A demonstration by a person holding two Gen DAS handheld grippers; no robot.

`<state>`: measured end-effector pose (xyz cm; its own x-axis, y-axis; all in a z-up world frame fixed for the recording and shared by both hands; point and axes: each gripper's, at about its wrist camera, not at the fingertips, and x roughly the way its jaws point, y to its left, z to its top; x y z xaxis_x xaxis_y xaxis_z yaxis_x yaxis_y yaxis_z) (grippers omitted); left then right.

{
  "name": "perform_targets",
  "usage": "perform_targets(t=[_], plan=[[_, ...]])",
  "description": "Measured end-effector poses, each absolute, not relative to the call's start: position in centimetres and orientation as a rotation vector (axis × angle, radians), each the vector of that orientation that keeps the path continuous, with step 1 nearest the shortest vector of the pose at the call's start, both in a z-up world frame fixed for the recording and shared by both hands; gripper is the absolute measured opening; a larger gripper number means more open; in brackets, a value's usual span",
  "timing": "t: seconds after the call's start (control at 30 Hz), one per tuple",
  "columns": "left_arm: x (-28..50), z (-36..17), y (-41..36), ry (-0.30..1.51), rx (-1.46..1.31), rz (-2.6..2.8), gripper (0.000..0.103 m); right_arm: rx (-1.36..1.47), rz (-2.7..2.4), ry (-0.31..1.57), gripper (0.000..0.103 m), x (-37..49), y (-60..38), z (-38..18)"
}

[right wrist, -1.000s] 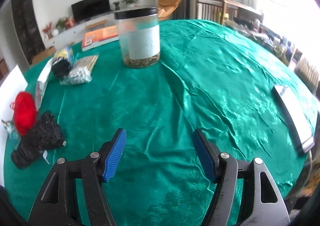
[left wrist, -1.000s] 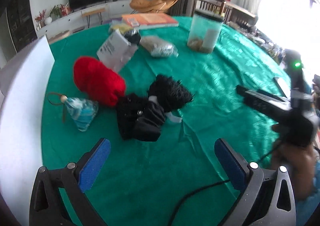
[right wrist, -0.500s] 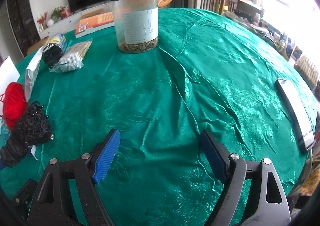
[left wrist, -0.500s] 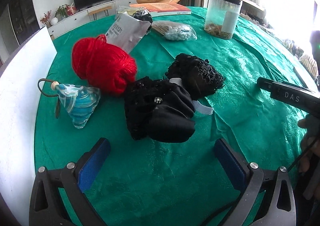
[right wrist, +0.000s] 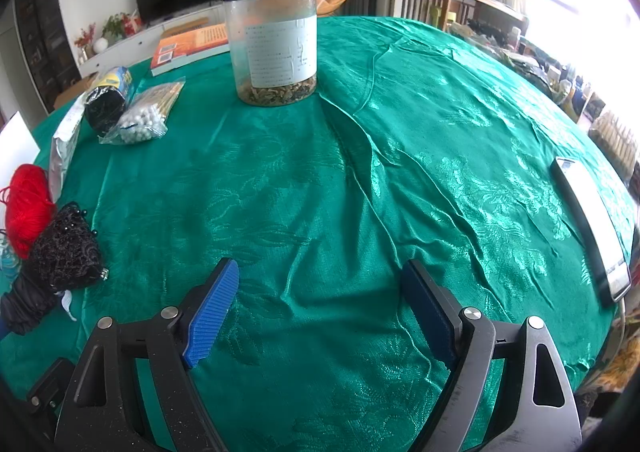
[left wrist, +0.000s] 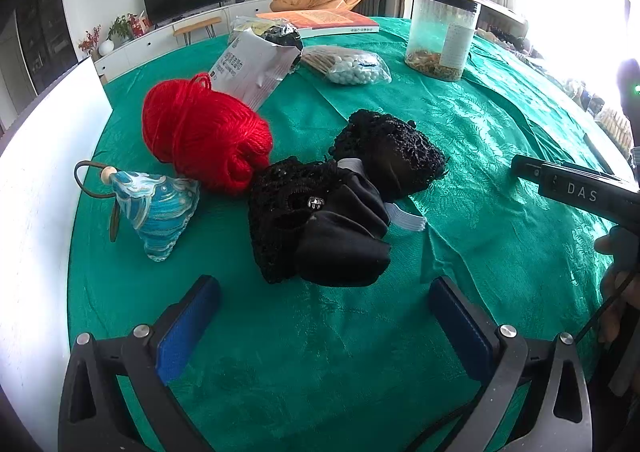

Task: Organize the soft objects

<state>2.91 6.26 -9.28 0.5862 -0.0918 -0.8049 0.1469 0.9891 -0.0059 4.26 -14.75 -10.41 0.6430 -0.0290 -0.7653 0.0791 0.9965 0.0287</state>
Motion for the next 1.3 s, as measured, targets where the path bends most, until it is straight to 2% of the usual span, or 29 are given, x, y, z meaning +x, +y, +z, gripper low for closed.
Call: perform_targets(t=[0.9, 1.07, 1.27, 1.3], plan=[[1.8, -9.2, 7.6, 0.942, 0.074, -0.151, 0.103, 0.068, -0.054, 0.865, 0.086, 4.3, -14.8, -10.3], [1.7, -9.3, 7.6, 0.923, 0.066, -0.142, 0.103, 0.35, 0.323, 0.75, 0.086, 3.1, -14.1, -7.9], [1.7, -9.3, 7.7, 0.92, 0.064, -0.146, 0.103, 0.19, 0.621, 0.951, 0.085, 7.0, -4.8, -8.2], [1.6, -9.3, 7.7, 0.92, 0.064, -0.146, 0.103, 0.175, 0.641, 0.979, 0.082, 7.7, -4.0, -8.5]])
